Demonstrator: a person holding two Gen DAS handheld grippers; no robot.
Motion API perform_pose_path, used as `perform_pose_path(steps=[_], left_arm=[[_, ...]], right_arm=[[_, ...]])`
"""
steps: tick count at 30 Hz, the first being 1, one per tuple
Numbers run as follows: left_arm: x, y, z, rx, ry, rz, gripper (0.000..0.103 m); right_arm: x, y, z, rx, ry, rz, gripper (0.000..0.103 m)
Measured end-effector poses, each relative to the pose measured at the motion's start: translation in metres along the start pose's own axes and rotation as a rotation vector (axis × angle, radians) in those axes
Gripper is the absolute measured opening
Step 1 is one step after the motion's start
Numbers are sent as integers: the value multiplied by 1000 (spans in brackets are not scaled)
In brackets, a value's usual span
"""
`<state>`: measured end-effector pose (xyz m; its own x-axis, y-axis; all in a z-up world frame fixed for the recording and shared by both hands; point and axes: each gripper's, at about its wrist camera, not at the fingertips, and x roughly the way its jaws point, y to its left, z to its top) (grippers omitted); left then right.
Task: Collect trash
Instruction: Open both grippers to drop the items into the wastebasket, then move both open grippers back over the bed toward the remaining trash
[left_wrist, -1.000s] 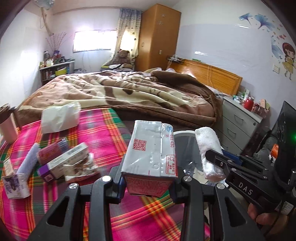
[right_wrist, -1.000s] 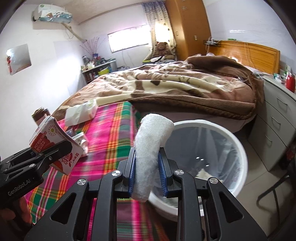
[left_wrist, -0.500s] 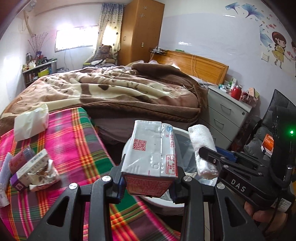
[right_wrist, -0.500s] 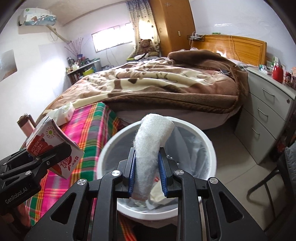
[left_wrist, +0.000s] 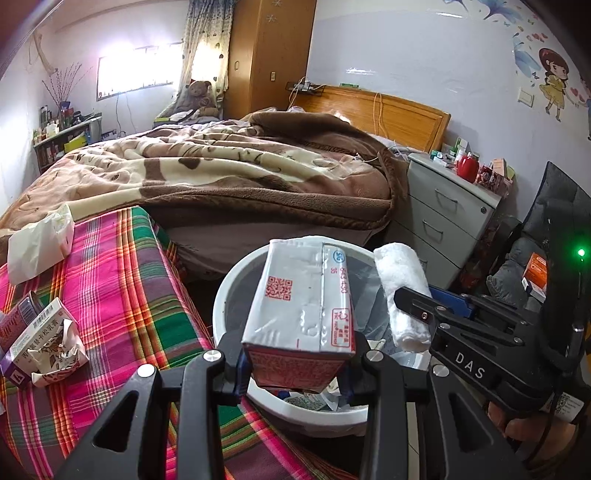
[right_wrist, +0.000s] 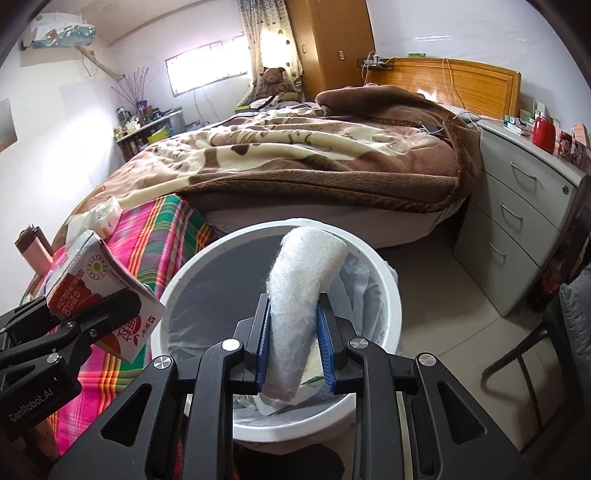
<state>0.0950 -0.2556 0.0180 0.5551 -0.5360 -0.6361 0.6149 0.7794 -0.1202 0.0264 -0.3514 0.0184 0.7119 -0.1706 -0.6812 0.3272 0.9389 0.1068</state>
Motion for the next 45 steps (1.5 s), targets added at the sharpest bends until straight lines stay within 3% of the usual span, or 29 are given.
perform_pose_path(steps=[2, 4, 8, 11, 15, 35, 39, 45], left_arm=[[3, -1, 1, -1, 4, -3, 40], [5, -1, 2, -1, 1, 0, 50], [6, -1, 2, -11, 2, -11, 59], [6, 0, 2, -16, 3, -15, 69], [2, 0, 2, -12, -6, -17, 70], [-32, 25, -9, -32, -52, 33, 70], [-43, 39, -15, -48, -69, 57, 71], [-57, 64, -22, -84, -92, 98, 72]], right_arm=[[1, -1, 0, -3, 7, -5, 26], [3, -3, 0, -5, 9, -9, 26], [5, -6, 0, -9, 16, -22, 26], [6, -5, 0, -13, 22, -35, 33], [3, -6, 0, -9, 11, -29, 51], [-11, 15, 0, -16, -36, 12, 54], [-15, 27, -1, -27, -48, 42, 62], [-13, 50, -4, -45, -61, 77, 63]])
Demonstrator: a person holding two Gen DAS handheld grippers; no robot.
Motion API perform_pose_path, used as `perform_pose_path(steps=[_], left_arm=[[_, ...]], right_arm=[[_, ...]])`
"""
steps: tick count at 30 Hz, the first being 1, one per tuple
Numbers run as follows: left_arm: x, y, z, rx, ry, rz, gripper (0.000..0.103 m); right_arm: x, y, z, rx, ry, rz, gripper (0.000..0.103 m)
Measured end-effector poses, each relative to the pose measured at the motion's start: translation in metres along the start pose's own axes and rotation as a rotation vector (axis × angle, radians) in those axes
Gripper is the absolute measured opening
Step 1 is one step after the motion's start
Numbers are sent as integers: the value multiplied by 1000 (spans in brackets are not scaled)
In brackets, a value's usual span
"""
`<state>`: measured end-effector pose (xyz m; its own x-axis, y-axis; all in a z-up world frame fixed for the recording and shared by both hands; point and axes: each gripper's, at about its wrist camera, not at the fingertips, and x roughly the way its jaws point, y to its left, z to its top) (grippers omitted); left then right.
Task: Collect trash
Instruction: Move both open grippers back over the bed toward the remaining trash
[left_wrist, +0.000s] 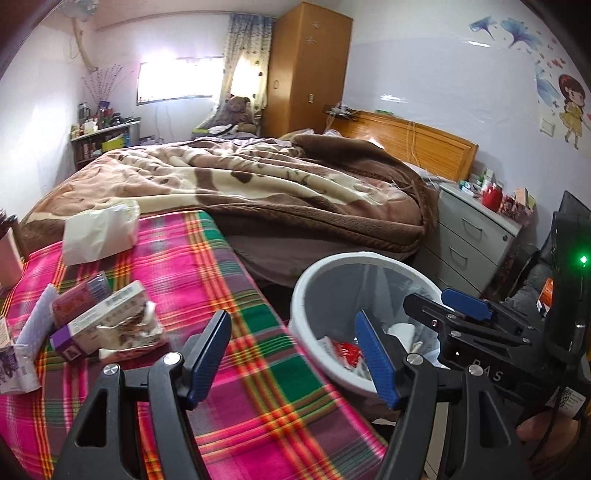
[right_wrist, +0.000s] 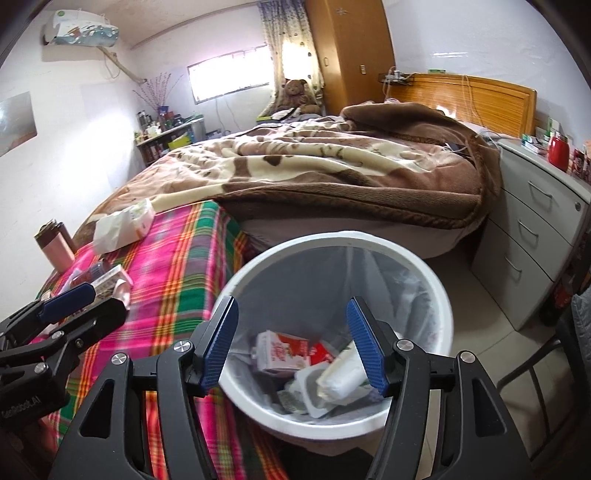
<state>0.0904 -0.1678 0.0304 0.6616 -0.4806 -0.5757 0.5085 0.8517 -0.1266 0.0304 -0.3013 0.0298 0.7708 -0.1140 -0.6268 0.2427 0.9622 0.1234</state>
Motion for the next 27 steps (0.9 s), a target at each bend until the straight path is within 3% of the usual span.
perform_pose_path(steps=[12, 27], left_arm=[[-19, 65, -12, -91, -19, 95, 73], [-48, 155, -31, -205, -27, 240, 75]], right_arm=[[10, 48, -2, -43, 1, 88, 68], [33, 104, -7, -92, 66, 178, 69]])
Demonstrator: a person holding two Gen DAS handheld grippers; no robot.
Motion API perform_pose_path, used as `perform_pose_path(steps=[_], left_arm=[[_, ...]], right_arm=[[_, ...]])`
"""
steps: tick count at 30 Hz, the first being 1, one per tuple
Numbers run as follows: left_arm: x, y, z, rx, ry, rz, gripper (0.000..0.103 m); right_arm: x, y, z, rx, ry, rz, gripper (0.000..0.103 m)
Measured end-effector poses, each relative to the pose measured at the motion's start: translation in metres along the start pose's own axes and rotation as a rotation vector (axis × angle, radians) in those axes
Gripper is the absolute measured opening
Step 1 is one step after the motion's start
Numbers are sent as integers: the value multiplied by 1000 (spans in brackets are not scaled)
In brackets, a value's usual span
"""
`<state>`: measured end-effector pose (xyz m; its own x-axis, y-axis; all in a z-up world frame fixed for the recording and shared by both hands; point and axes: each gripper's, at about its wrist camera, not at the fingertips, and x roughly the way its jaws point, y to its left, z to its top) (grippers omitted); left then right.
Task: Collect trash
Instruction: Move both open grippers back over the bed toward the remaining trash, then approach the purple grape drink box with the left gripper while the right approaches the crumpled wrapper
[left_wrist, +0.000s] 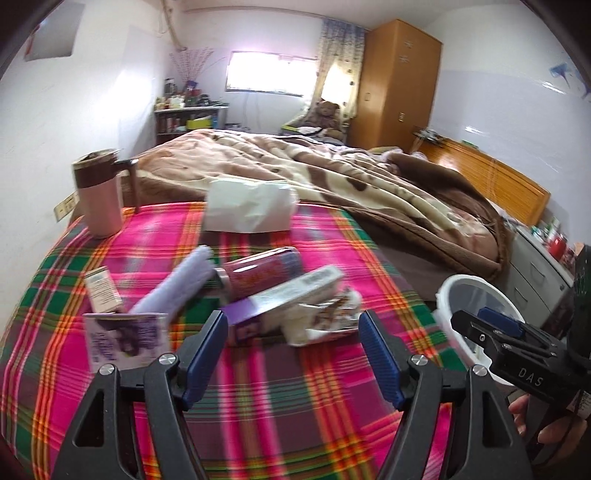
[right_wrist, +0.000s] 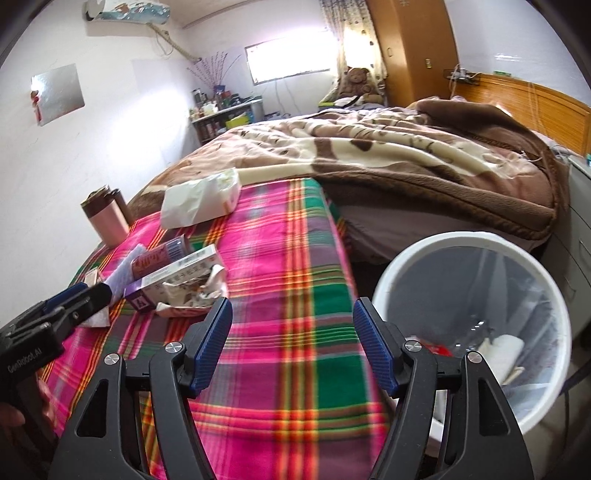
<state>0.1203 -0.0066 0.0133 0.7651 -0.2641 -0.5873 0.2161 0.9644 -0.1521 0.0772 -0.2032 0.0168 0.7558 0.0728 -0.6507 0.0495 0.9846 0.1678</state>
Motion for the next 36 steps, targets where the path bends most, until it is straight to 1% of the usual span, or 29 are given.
perform_pose_path(steps=[3, 8, 13, 21, 26, 28, 31, 33, 36], left_arm=[[-3, 17, -1, -14, -1, 29, 75], [-8, 47, -3, -44, -3, 77, 75], [-9, 74, -4, -71, 7, 109, 76], [-5, 111, -8, -112, 29, 140, 77], [1, 128, -11, -145, 61, 147, 77], [5, 133, -12, -158, 75, 141, 78], [11, 136, -15, -181, 106, 121, 78], [11, 133, -17, -172, 109, 109, 78], [14, 129, -19, -181, 127, 52, 78]], right_arm=[[9, 12, 0, -5, 22, 23, 70], [23, 30, -1, -30, 52, 38, 70], [37, 43, 2, -50, 75, 38, 70], [64, 55, 15, -65, 119, 62, 70], [78, 62, 18, -64, 145, 78, 70], [83, 64, 17, -73, 157, 94, 70], [84, 62, 17, -48, 172, 129, 70], [83, 61, 16, -53, 178, 131, 70], [83, 64, 12, -81, 201, 111, 70]])
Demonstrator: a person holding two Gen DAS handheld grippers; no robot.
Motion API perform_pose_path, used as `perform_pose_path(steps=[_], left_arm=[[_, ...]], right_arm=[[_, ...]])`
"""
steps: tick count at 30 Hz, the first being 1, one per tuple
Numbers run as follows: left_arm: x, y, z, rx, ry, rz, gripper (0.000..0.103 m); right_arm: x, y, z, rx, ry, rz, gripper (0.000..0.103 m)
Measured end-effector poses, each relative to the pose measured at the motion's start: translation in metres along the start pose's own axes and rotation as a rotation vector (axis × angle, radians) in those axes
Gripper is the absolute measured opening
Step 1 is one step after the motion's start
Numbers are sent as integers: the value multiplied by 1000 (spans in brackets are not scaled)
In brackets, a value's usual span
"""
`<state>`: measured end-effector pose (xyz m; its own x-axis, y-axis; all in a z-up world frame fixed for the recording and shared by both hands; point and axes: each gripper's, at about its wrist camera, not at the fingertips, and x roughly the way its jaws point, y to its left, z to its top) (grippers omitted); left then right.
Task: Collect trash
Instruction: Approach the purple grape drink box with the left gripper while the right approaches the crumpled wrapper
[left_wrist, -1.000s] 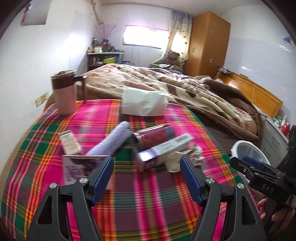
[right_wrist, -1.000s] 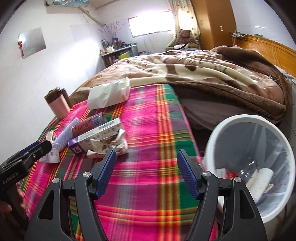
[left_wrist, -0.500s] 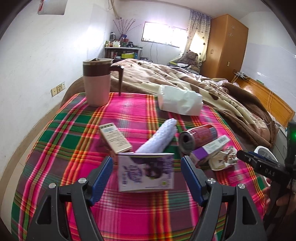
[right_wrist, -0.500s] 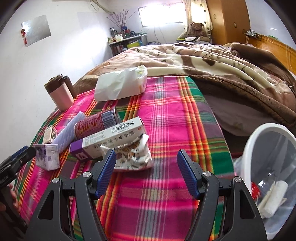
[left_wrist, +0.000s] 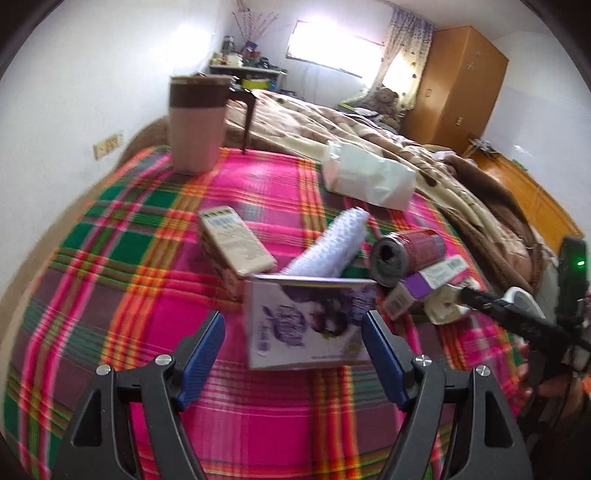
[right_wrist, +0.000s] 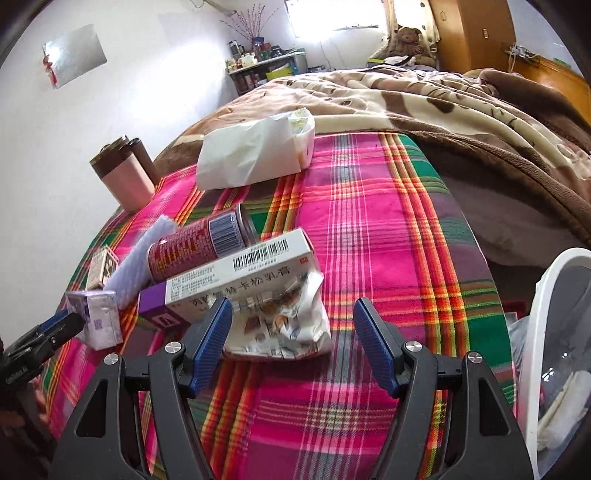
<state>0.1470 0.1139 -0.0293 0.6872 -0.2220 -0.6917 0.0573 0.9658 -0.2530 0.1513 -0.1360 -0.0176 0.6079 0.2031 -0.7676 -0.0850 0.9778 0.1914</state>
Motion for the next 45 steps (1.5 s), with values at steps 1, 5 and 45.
perform_pose_path(steps=[1, 5, 45], left_arm=[[1, -2, -1, -3, 8, -17, 78], [1, -13, -7, 24, 25, -36, 78], [26, -43, 1, 260, 78, -47, 80]], right_arm=[[1, 1, -2, -8, 12, -3, 70], [0, 1, -8, -15, 28, 13, 70], [-5, 14, -3, -229, -40, 160, 70]])
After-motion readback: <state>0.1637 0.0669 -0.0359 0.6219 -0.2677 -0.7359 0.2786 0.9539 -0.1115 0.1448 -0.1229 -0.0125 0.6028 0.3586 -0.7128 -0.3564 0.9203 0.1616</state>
